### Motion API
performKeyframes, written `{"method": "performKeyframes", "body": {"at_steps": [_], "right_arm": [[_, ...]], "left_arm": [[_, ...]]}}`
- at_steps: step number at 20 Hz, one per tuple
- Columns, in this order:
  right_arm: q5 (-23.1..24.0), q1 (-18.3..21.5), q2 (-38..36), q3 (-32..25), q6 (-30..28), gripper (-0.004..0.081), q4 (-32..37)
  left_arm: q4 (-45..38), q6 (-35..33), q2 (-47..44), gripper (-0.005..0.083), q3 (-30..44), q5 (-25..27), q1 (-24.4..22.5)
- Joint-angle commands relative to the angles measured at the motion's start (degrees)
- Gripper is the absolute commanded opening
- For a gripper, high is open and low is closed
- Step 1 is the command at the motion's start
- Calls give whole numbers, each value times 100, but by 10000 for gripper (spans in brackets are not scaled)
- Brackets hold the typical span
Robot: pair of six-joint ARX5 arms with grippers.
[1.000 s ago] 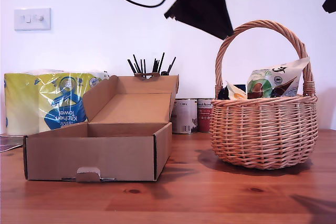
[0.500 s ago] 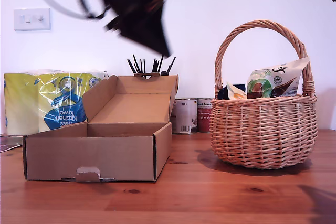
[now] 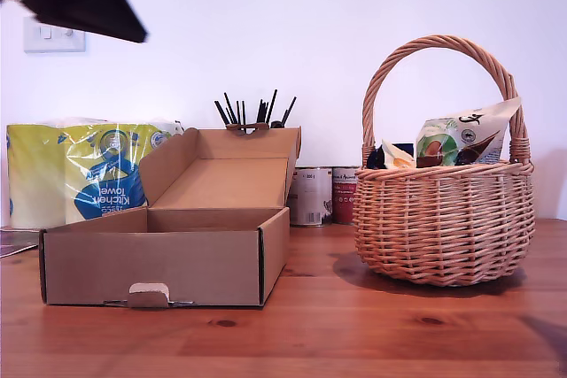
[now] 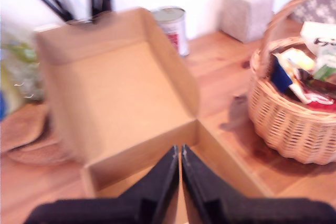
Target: Move the bags of Easter eggs from the cardboard box on the left into the woven basket on the right side.
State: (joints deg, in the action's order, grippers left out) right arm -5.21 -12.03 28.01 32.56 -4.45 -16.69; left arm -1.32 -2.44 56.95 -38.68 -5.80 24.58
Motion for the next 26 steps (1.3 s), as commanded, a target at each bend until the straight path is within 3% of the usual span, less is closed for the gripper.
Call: {"method": "performKeyframes", "body": {"at_steps": [1, 6, 13, 26], "right_arm": [[-37, 9, -155, -142, 11, -13, 46], [-42, 4, -855, -144, -11, -12, -273], [-79, 4, -1340, -127, 9, -12, -682], [-77, 4, -1281, -127, 7, -12, -1926]], "left_arm": [[-77, 59, -435, -19, 389, 57, -59], [328, 96, -2035, -19, 1029, 155, -83], [1532, 94, -3425, -19, 1027, 186, -83], [2205, 94, -3517, -19, 1027, 184, -83]]}}
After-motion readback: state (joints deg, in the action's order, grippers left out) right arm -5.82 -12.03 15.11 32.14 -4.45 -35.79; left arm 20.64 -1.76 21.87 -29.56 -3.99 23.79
